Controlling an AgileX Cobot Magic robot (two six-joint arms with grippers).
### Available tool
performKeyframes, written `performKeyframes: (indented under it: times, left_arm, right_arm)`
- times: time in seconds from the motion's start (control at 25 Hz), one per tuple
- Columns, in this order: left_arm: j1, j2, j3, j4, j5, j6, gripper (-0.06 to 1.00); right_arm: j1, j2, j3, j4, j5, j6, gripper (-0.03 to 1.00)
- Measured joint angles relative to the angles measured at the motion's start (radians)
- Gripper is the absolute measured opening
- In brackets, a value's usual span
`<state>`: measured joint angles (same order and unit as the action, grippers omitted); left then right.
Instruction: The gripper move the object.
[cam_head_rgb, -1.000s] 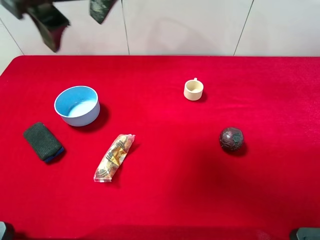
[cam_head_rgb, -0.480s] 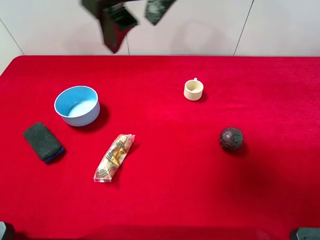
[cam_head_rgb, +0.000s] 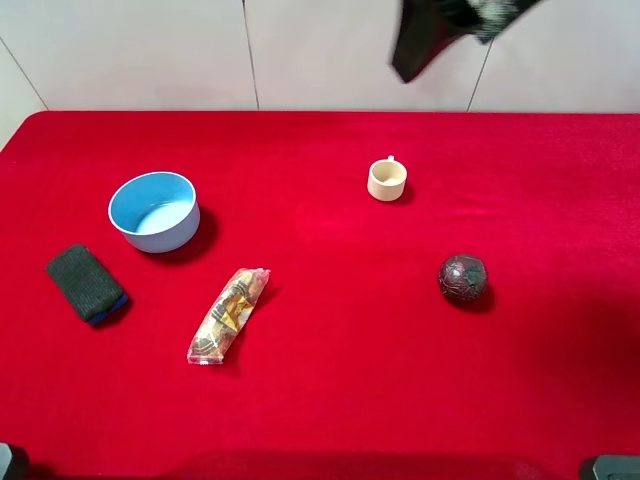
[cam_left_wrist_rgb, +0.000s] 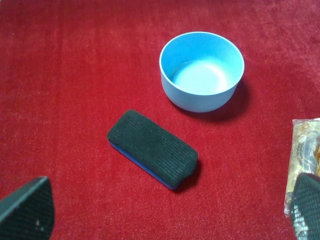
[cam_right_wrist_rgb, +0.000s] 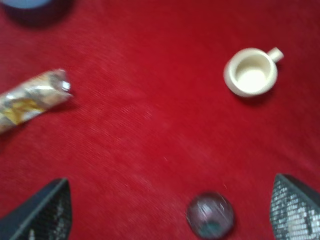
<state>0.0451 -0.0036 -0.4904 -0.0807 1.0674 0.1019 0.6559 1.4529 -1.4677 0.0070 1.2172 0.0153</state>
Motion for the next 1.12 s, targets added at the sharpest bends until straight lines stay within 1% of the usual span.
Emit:
performKeyframes:
  times: [0.4,0.68,0.8,0.88,0.92,1.04,1.12]
  left_arm:
    - [0.000,0.000,0.000,0.000,0.000,0.000,0.93]
    - [0.000,0.000,0.000,0.000,0.000,0.000,0.93]
    - [0.000,0.000,0.000,0.000,0.000,0.000,0.93]
    - [0.000,0.000,0.000,0.000,0.000,0.000,0.93]
    - [0.000,0.000,0.000,0.000,0.000,0.000,0.93]
    - [0.000,0.000,0.000,0.000,0.000,0.000,0.93]
    - [0.000,0.000,0.000,0.000,0.000,0.000,0.93]
  right_arm:
    - [-0.170,-0.261,0.252,0.000,0.000,0.031,0.60]
    - [-0.330,-0.469,0.405,0.000,-0.007,0.050,0.60]
    - [-0.397,-0.578,0.474,0.000,-0.029,0.052,0.60]
    - [-0.429,-0.649,0.523,0.000,-0.047,0.052,0.60]
    - [-0.429,-0.649,0.523,0.000,-0.047,0.052,0.60]
    - [-0.471,-0.769,0.612,0.000,-0.082,0.052,0.60]
    - [-0.501,-0.903,0.698,0.000,-0.112,0.052,0.60]
